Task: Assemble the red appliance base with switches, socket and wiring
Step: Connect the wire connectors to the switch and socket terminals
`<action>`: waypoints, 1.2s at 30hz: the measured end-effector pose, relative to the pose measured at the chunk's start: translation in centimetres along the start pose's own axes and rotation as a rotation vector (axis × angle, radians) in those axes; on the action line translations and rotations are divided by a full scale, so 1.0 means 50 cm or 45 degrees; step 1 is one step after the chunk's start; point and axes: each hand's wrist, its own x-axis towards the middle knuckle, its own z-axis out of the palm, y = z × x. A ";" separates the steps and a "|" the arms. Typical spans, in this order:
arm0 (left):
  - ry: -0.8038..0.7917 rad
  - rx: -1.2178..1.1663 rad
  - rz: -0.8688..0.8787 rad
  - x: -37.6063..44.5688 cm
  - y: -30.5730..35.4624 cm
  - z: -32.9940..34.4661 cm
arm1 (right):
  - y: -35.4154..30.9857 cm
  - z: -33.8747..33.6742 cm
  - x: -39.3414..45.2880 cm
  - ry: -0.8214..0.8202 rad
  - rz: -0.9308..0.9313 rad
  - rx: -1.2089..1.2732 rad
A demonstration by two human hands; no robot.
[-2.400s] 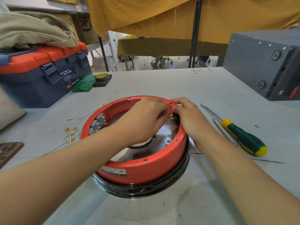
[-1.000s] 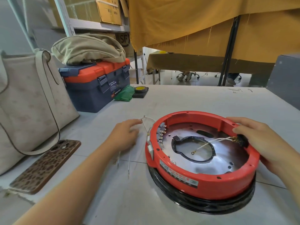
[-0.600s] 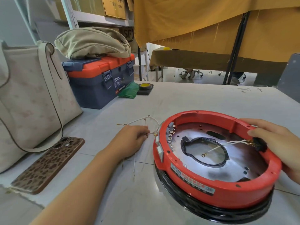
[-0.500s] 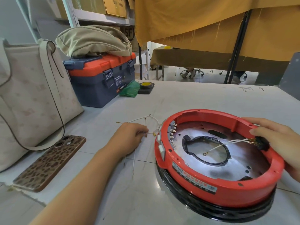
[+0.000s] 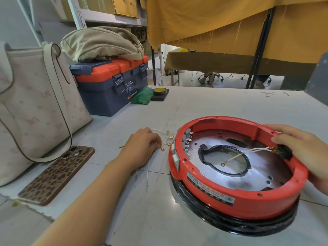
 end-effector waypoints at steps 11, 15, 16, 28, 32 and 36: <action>0.413 -0.085 -0.301 0.002 -0.038 -0.023 | 0.004 -0.001 0.005 0.001 0.002 0.020; 0.236 -0.047 -0.523 0.001 -0.062 -0.022 | 0.004 -0.001 0.006 0.009 -0.008 0.015; 0.221 -0.070 -0.556 0.001 -0.063 -0.021 | 0.004 -0.001 0.005 0.014 -0.011 0.013; 0.181 -0.241 -0.766 0.008 -0.063 -0.026 | 0.004 0.000 0.004 0.015 -0.008 -0.009; 0.124 -0.307 -0.742 0.009 -0.060 -0.025 | 0.005 0.000 0.003 0.006 0.000 0.006; 0.320 -0.445 -0.625 0.003 -0.058 -0.027 | 0.005 0.000 0.003 0.006 0.001 0.001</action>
